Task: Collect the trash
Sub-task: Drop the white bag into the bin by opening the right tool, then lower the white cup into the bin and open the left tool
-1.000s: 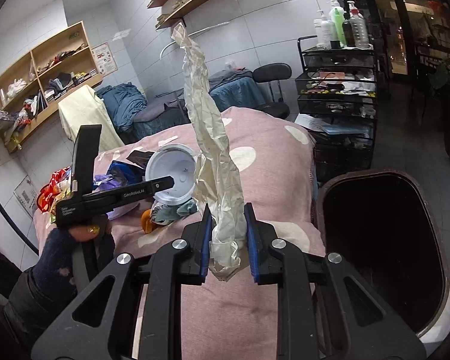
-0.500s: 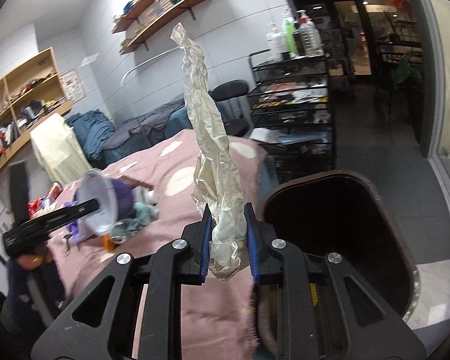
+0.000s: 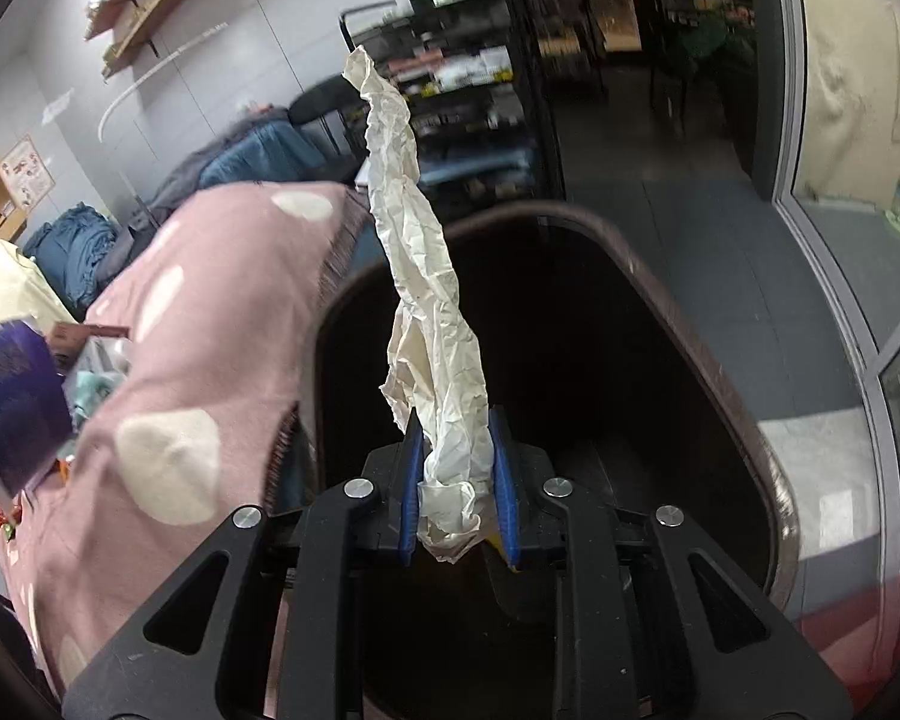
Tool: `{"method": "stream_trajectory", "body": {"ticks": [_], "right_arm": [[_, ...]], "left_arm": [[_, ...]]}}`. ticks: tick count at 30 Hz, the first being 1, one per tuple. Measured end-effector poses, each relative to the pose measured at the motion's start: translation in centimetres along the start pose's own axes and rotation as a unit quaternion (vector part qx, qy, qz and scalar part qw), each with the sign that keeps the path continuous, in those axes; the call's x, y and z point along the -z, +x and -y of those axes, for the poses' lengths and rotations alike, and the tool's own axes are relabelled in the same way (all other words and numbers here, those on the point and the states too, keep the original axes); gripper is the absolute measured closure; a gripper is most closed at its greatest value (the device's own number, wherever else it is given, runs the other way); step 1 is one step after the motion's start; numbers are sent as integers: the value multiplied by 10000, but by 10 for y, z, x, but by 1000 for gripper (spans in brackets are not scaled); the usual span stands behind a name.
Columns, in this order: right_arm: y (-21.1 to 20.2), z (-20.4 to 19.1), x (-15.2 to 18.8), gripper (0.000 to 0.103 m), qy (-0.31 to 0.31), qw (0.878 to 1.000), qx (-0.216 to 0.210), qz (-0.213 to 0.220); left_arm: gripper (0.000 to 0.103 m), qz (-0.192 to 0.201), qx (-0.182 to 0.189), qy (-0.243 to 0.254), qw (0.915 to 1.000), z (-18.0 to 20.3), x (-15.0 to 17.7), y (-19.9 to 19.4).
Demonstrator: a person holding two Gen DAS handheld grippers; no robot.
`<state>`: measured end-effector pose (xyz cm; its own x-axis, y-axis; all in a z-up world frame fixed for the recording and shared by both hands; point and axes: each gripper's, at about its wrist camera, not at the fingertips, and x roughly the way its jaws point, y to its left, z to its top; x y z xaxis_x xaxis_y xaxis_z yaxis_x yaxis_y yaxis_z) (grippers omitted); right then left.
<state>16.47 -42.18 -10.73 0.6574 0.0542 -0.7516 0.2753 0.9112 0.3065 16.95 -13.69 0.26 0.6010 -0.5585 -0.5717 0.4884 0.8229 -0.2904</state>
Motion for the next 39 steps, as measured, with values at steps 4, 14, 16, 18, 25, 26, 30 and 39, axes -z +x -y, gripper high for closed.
{"method": "stream_trajectory", "body": {"ticks": [4, 14, 16, 18, 25, 26, 30, 39], "right_arm": [[18, 6, 8, 81, -16, 9990, 248, -379], [7, 18, 16, 38, 64, 9994, 260, -220], [-2, 18, 17, 34, 69, 9995, 294, -32], [-15, 18, 15, 29, 143, 9990, 365, 228], [-66, 34, -4, 17, 630, 9863, 855, 1260], [-73, 37, -7, 17, 698, 9837, 907, 1390], [-94, 46, -17, 15, 787, 9756, 1106, 1728], [-103, 51, -27, 13, 775, 9723, 1183, 1860]], "left_arm": [[95, -95, 141, 96, 9998, 13, 0, 12], [95, -350, 341, 379, 9981, 44, 3, 37], [95, -375, 359, 459, 9976, 50, 4, 39], [95, -407, 374, 550, 9970, 57, 5, 43], [95, -630, 417, 792, 9940, 76, 7, 63], [95, -664, 402, 854, 9933, 80, 7, 67], [95, -836, 392, 986, 9908, 90, 7, 84], [95, -1148, 265, 1193, 9858, 106, 13, 110]]}}
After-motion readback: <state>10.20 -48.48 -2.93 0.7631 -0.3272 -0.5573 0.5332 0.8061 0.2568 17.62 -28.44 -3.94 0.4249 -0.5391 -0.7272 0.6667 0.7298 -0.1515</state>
